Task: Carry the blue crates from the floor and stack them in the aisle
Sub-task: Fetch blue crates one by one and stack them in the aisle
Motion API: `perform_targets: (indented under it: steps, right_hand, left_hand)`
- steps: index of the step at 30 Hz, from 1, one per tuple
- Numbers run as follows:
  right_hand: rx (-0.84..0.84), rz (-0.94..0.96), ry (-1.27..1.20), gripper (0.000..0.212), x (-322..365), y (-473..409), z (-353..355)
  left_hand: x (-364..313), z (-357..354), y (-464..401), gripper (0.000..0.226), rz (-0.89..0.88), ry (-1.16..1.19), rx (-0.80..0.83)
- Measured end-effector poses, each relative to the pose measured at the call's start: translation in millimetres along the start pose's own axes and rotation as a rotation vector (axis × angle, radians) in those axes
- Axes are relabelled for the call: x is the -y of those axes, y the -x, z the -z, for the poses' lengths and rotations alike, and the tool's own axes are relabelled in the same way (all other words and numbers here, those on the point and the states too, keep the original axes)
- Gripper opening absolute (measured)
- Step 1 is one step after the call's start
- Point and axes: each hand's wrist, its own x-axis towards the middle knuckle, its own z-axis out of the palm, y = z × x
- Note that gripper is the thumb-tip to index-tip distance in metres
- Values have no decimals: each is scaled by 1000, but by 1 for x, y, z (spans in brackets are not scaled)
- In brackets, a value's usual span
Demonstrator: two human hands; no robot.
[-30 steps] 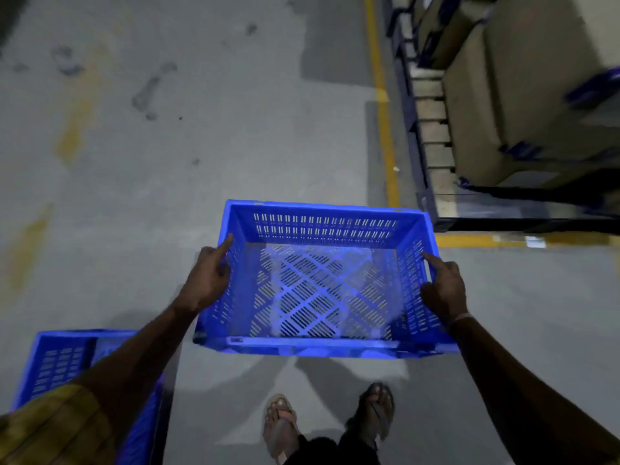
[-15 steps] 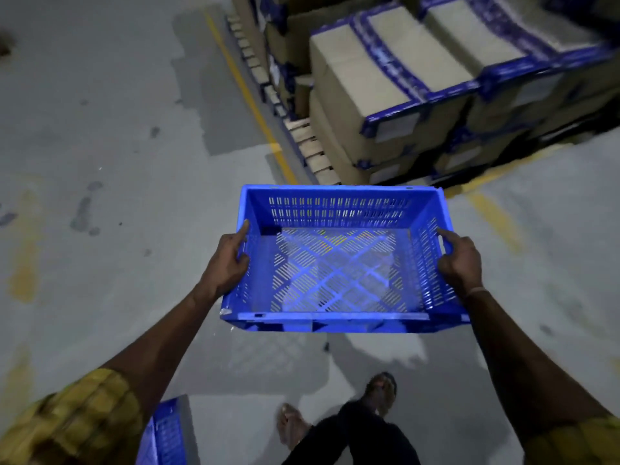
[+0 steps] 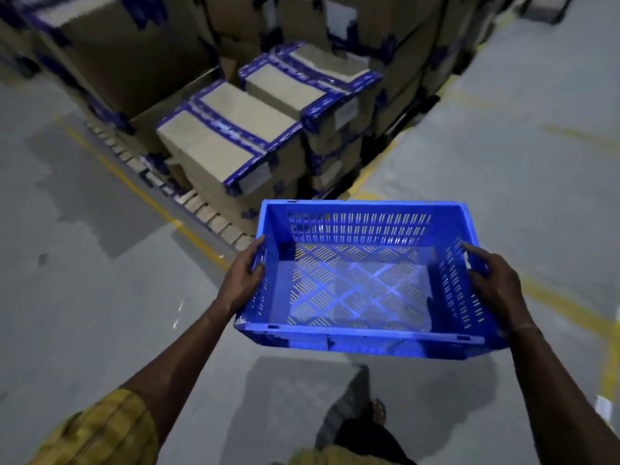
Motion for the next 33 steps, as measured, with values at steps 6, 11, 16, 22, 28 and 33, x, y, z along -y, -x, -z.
perform_targets:
  steps: [6,11,16,22,28,33]
  right_hand:
    - [-149,-135,31,56,-58,-11,84]
    - [-252,-198,23,59,-103,-31,134]
    - [-297,-272,42,58,-133,-75,163]
    - [-378,-364,-9,56,-157,-158,178]
    - [-430,-435,-43,61,-181,-252,193]
    - [-518,-530,-100,60,-187,-326,208]
  left_hand:
    - [-77,-79,-85,53,-103,45,157]
    - [-132,-133,-160,53,-190,97,258]
    - [-177,-186,-232,49,-257,190,293]
    - [-216,-256,-354,50,-318,246,391]
    - [-264,-309,-485,51,-364,252,482]
    - [-311,-348,-584,51,-404,188,540]
